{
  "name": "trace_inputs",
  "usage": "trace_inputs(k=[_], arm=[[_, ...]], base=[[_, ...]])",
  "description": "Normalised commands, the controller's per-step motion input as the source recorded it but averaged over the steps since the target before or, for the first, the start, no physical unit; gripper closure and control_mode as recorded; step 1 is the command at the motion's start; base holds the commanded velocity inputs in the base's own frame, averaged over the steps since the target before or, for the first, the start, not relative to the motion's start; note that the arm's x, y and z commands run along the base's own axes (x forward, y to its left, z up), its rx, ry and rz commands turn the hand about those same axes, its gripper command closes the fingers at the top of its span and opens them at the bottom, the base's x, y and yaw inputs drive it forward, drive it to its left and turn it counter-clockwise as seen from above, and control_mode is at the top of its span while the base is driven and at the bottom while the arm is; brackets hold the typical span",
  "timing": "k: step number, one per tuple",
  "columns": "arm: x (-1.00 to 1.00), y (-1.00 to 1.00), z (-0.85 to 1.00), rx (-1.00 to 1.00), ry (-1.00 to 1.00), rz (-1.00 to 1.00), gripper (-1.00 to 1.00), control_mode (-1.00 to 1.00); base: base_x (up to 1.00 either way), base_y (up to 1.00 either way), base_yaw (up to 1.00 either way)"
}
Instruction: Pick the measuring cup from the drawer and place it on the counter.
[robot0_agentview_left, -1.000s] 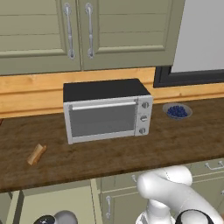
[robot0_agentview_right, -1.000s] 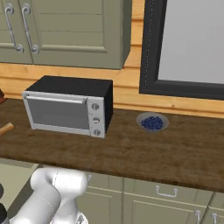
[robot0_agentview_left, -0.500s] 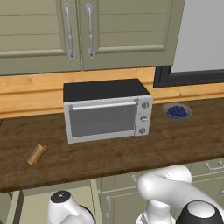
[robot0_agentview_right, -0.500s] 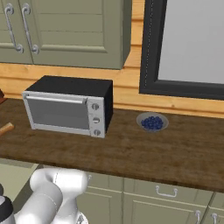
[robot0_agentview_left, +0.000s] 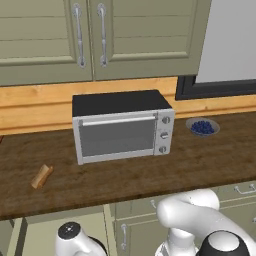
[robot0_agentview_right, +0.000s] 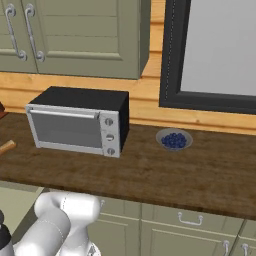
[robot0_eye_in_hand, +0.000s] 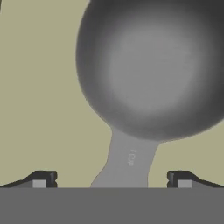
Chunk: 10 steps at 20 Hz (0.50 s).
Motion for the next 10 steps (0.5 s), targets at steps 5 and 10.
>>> trace_inputs(k=[5, 10], arm=[[0.00, 0.00, -0.14, -0.01, -0.06, -0.01, -1.00, -1.00], [0.00, -0.04, -0.11, 0.00, -0.01, 0.00, -1.00, -1.00]], base=[[0.00, 0.00, 0.00], [0.00, 0.00, 0.00]])
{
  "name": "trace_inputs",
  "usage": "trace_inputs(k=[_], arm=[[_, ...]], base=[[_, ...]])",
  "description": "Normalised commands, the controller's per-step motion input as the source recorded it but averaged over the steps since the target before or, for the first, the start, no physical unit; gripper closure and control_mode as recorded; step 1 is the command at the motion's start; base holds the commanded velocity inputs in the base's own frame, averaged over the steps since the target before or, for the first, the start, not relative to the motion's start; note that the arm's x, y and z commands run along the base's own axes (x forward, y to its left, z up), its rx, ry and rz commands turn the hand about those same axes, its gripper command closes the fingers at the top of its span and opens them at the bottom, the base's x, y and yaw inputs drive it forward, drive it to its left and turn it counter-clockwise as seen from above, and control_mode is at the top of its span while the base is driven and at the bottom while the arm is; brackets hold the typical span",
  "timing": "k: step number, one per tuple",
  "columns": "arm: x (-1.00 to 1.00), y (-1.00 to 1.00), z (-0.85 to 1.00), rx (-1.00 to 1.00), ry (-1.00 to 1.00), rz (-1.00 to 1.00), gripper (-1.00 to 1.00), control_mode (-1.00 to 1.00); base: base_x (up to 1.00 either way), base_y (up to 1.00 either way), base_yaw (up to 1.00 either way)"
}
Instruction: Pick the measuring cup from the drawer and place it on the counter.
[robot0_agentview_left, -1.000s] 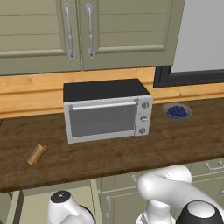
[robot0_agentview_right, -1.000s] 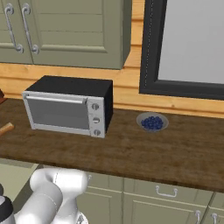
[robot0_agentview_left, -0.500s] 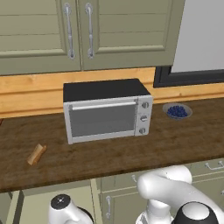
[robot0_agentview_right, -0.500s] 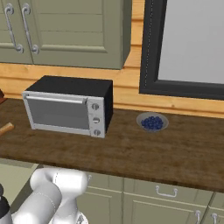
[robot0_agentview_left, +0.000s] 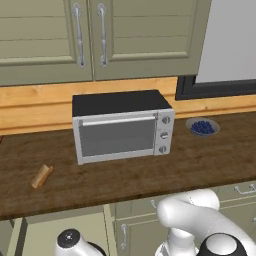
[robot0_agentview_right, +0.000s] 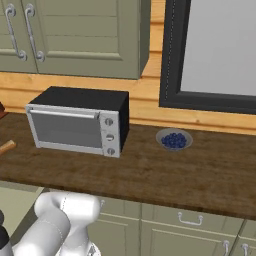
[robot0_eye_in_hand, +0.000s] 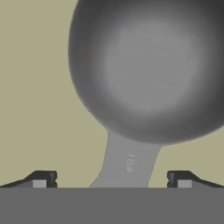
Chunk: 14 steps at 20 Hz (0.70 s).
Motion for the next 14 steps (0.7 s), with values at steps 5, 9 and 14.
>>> trace_inputs(k=[5, 9, 14], arm=[[0.00, -0.16, -0.09, 0.00, -0.01, -0.01, -1.00, -1.00], [0.10, -0.04, -0.10, 0.00, 0.00, -0.03, -1.00, -1.00], [0.20, 0.00, -0.14, 0.00, 0.00, -0.03, -1.00, -1.00]], base=[[0.00, 0.00, 0.00], [0.00, 0.00, 0.00], [0.00, 0.00, 0.00]])
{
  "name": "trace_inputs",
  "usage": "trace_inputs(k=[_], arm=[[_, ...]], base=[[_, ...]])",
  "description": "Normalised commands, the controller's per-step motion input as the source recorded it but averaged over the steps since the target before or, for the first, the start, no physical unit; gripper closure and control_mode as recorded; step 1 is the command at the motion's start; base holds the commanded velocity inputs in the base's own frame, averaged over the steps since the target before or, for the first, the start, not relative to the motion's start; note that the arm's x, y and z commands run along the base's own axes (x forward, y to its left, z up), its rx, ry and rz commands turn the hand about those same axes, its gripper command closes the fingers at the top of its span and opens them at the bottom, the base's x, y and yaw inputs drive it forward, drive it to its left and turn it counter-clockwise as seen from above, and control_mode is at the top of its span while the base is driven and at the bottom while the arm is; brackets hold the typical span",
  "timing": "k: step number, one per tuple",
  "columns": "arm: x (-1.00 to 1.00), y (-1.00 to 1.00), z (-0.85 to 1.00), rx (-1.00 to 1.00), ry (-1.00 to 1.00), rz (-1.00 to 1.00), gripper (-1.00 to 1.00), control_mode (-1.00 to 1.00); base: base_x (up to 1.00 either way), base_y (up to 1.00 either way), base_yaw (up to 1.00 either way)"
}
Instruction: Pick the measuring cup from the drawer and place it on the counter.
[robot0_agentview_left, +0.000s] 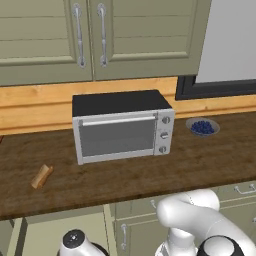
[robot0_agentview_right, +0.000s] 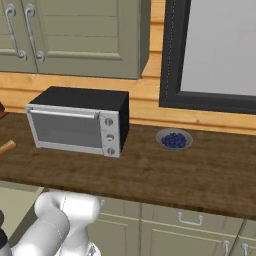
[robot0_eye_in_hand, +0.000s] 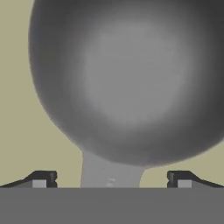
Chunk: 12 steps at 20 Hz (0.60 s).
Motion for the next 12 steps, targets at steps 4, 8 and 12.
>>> trace_inputs(k=[4, 8, 12], arm=[[0.20, 0.00, -0.15, 0.00, 0.00, -0.02, -1.00, -1.00], [0.08, 0.00, -0.22, 0.00, 0.00, -0.01, -1.00, -1.00], [0.01, 0.00, -0.17, 0.00, 0.00, 0.00, -1.00, -1.00]], base=[[0.00, 0.00, 0.00], [0.00, 0.00, 0.00], [0.00, 0.00, 0.00]])
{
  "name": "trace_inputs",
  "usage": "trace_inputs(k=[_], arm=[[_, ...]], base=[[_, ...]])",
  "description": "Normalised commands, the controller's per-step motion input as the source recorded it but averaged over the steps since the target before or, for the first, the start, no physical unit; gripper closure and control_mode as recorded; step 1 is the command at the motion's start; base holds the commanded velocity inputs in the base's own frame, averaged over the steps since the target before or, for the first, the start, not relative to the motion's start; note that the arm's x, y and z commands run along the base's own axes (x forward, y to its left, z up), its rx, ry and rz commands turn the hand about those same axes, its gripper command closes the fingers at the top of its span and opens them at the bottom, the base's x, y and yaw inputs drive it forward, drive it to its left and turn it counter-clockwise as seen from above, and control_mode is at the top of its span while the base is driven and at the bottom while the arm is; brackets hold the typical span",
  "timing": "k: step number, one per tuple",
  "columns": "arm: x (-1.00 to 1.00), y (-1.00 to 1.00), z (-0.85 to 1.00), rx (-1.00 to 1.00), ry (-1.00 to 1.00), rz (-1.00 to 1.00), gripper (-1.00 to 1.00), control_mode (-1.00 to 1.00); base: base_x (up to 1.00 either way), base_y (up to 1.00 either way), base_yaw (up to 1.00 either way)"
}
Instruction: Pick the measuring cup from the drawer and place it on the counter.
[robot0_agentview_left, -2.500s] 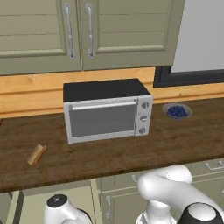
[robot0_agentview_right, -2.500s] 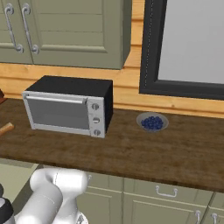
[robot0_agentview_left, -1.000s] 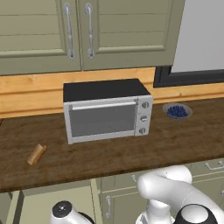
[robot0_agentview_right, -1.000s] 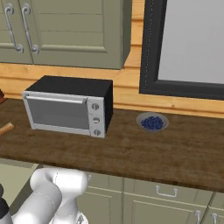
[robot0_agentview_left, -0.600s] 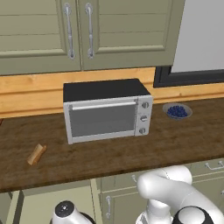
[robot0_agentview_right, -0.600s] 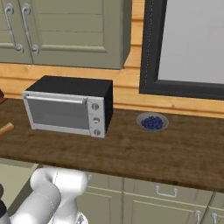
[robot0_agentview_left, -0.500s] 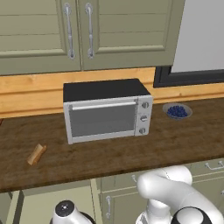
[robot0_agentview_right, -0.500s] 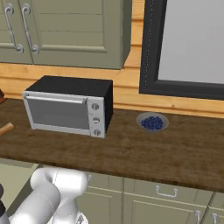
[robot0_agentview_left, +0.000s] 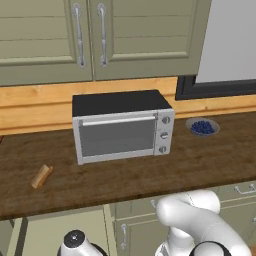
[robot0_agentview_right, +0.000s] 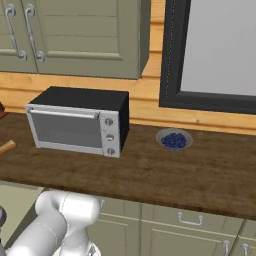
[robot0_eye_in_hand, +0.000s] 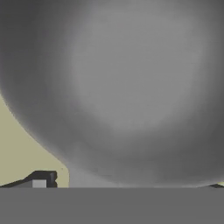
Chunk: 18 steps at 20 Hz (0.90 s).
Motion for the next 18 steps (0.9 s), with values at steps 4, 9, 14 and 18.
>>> trace_inputs(k=[4, 9, 14, 18], arm=[[0.00, 0.00, 0.00, 0.00, 0.00, 0.00, 1.00, -1.00], [0.00, 0.00, 0.23, 0.00, -0.07, 0.00, 1.00, -1.00], [-0.32, 0.00, 0.98, 0.00, -0.16, -0.09, 1.00, -1.00], [-0.23, 0.00, 1.00, 0.00, -0.09, -0.16, 1.00, -1.00]], base=[[0.00, 0.00, 0.00], [0.00, 0.00, 0.00], [0.00, 0.00, 0.00], [0.00, 0.00, 0.00]])
